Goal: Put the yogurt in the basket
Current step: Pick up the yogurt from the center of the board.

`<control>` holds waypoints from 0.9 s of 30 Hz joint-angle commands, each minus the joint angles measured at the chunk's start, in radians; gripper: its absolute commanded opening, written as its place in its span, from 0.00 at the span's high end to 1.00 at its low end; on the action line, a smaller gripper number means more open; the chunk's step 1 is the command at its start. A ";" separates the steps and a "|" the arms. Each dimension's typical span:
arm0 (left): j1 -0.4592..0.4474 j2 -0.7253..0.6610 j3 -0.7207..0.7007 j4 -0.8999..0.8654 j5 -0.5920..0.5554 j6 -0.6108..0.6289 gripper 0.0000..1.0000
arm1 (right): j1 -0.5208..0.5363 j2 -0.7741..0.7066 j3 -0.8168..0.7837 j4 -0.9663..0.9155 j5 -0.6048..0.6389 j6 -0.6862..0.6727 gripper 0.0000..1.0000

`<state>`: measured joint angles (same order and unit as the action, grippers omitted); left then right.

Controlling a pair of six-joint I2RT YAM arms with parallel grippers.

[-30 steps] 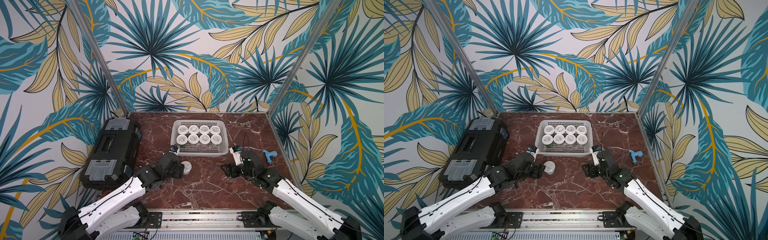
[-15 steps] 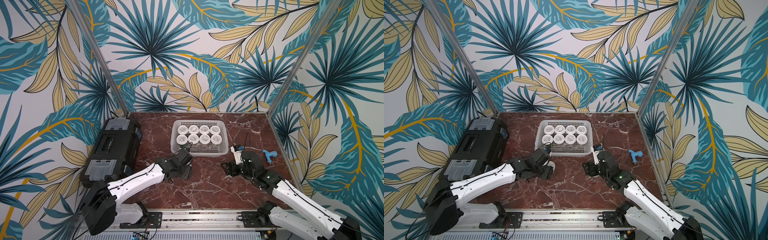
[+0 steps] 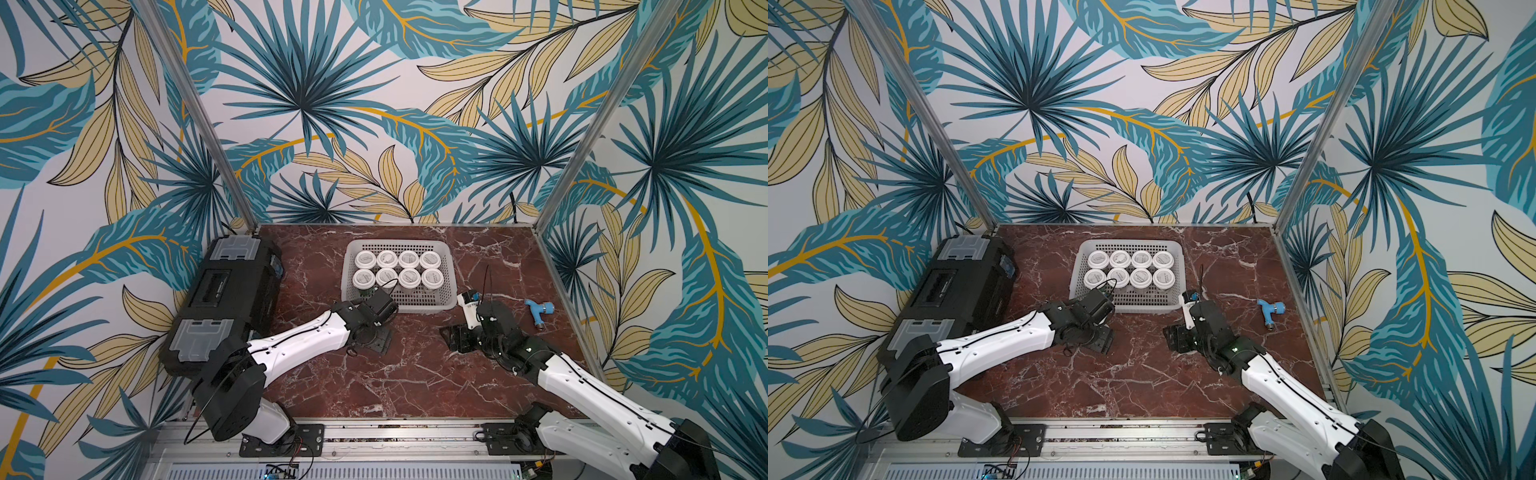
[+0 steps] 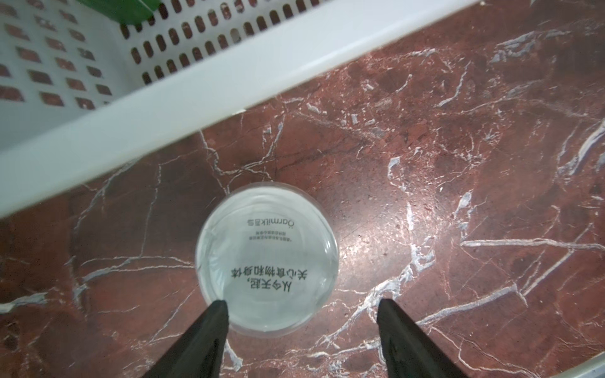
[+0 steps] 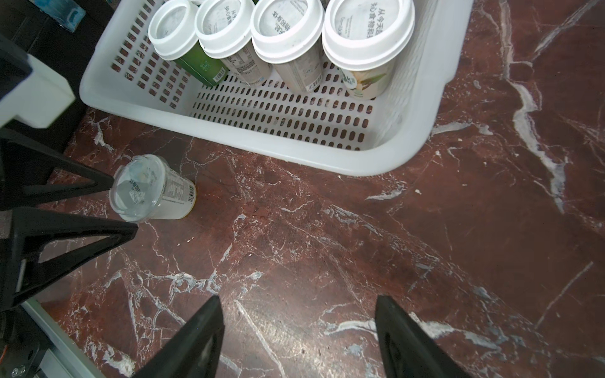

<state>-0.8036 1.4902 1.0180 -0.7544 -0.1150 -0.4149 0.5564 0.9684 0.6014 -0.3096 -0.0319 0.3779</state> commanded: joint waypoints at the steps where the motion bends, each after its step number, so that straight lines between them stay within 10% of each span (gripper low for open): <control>1: -0.002 -0.030 0.059 -0.044 -0.036 0.012 0.22 | 0.004 0.013 0.012 0.018 -0.012 -0.012 0.22; 27: 0.058 0.024 0.098 -0.037 -0.002 0.082 0.16 | 0.004 0.069 0.035 0.015 -0.037 -0.026 0.22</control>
<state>-0.7509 1.5002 1.0676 -0.8005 -0.1352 -0.3534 0.5564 1.0340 0.6201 -0.3035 -0.0574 0.3695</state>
